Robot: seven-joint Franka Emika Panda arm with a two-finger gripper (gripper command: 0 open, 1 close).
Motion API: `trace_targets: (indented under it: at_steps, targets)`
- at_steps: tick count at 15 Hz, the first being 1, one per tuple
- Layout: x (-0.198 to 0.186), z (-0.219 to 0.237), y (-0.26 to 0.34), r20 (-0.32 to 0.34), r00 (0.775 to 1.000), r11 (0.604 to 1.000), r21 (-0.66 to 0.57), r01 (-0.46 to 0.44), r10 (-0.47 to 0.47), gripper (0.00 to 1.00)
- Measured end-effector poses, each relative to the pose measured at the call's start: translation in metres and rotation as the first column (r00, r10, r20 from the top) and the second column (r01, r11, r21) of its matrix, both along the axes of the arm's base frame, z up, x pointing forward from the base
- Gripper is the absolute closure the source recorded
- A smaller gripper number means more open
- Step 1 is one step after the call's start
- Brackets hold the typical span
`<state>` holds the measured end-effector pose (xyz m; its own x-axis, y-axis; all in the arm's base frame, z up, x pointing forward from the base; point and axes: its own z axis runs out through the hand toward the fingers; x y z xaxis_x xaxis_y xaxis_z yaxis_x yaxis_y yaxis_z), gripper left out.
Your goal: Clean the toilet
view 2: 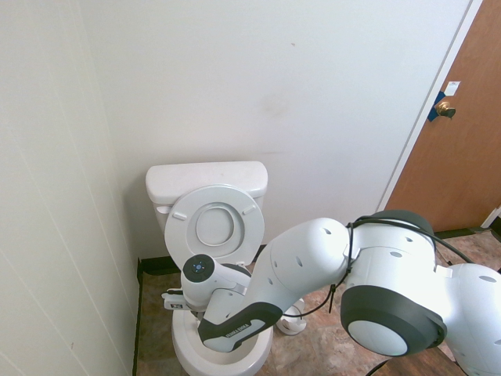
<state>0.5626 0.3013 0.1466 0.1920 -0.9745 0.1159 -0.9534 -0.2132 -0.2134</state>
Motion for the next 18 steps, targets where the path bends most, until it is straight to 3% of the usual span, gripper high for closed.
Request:
trace_targets:
  at_steps: [11,18]
  targets:
    - [-0.038,0.012,-0.086,-0.016,0.997,0.997,0.015,0.071,-0.071,1.00]
    - [-0.005,0.013,-0.149,0.006,0.984,0.983,0.043,0.176,-0.177,1.00]
